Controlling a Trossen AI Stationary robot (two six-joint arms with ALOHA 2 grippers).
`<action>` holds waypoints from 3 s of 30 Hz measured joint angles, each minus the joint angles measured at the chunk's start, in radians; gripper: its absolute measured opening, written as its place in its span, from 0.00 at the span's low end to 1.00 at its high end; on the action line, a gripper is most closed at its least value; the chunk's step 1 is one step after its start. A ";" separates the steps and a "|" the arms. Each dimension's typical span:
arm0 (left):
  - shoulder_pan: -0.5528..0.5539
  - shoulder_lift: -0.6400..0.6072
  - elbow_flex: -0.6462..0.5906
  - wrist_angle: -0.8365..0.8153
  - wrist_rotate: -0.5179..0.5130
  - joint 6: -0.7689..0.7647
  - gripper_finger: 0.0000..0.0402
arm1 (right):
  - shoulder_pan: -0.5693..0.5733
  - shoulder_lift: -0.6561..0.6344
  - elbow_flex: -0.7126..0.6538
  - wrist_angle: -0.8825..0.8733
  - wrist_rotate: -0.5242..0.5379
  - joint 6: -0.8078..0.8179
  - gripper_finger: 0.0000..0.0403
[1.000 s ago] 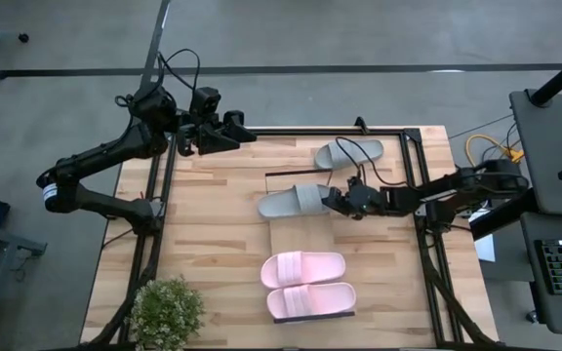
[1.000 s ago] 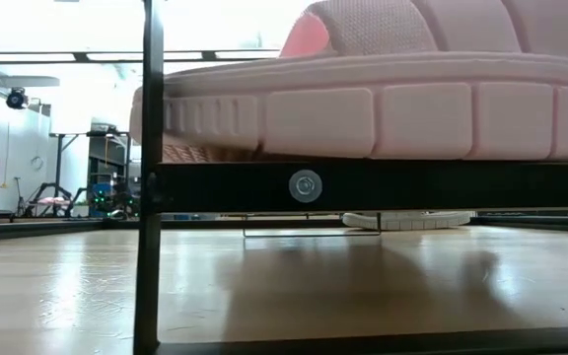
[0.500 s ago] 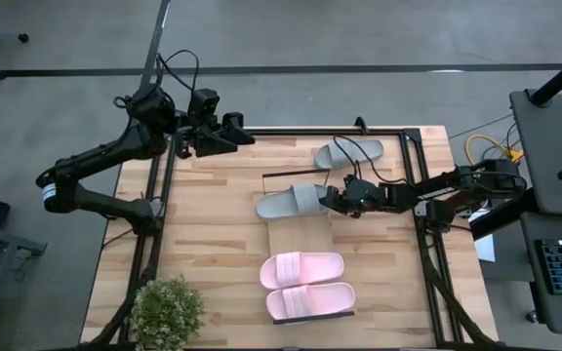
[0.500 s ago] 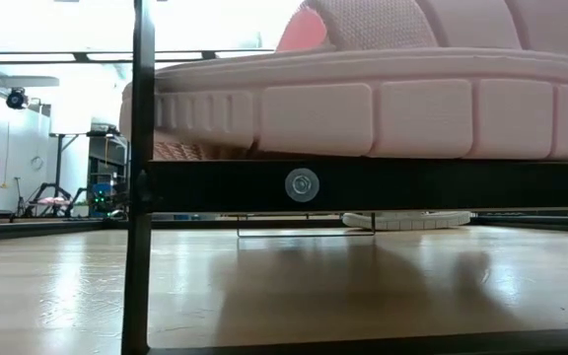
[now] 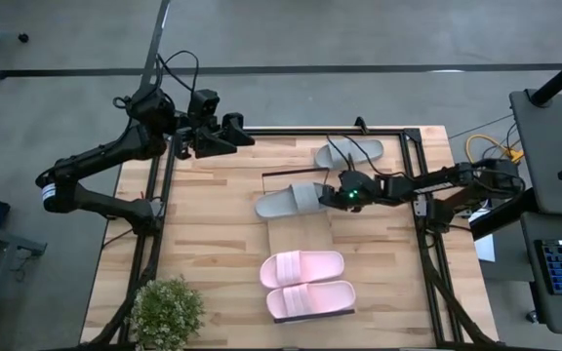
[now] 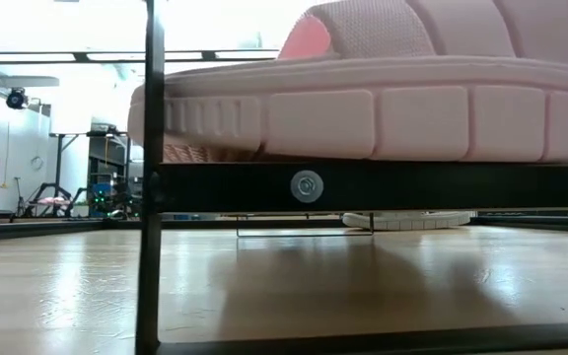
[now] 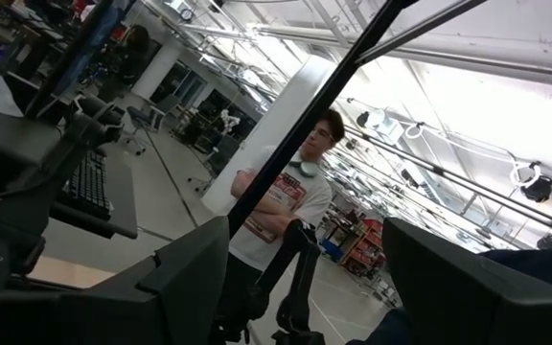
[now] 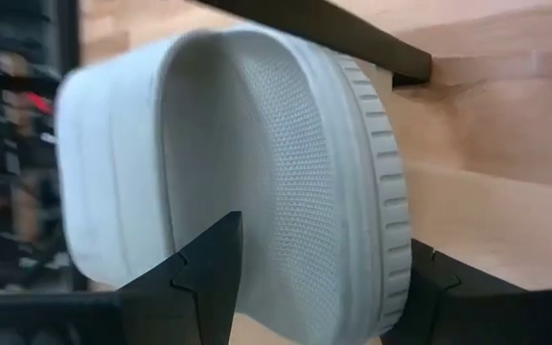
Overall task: Pick and place slides into the shelf
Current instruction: Put the bottom gray slide on the shelf, then put the gray slide on the shelf
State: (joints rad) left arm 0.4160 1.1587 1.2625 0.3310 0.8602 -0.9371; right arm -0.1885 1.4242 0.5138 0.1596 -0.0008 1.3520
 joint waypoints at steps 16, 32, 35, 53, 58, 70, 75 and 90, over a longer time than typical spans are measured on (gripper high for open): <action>-0.004 -0.010 -0.009 -0.006 0.021 0.000 0.65 | -0.034 -0.001 0.104 -0.198 -0.023 -0.105 0.47; -0.006 -0.018 -0.009 -0.007 0.027 0.000 0.65 | -0.051 -0.022 0.107 -0.244 -0.059 -0.051 0.79; -0.006 -0.018 -0.009 -0.007 0.030 0.000 0.65 | -0.051 -0.040 0.105 -0.264 -0.057 -0.047 0.78; -0.006 -0.018 -0.011 -0.007 0.041 0.009 0.65 | -0.053 -0.151 0.100 -0.378 -0.023 -0.051 0.70; -0.007 -0.021 -0.011 -0.008 0.043 0.008 0.65 | -0.052 -0.152 0.101 -0.465 -0.023 -0.058 0.68; -0.006 -0.024 -0.029 -0.009 0.044 0.008 0.65 | -0.052 -0.203 0.102 -0.540 -0.008 -0.089 0.66; -0.006 -0.020 -0.033 -0.012 0.048 0.013 0.65 | -0.053 -0.258 0.102 -0.549 0.034 -0.081 0.66; -0.005 0.027 -0.033 -0.314 -0.033 0.245 0.65 | -0.052 -0.466 0.103 -0.577 0.081 -0.073 0.64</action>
State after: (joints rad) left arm 0.4110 1.1861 1.2293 0.0170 0.8272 -0.6926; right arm -0.2409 0.9587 0.6167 -0.4179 0.0807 1.2793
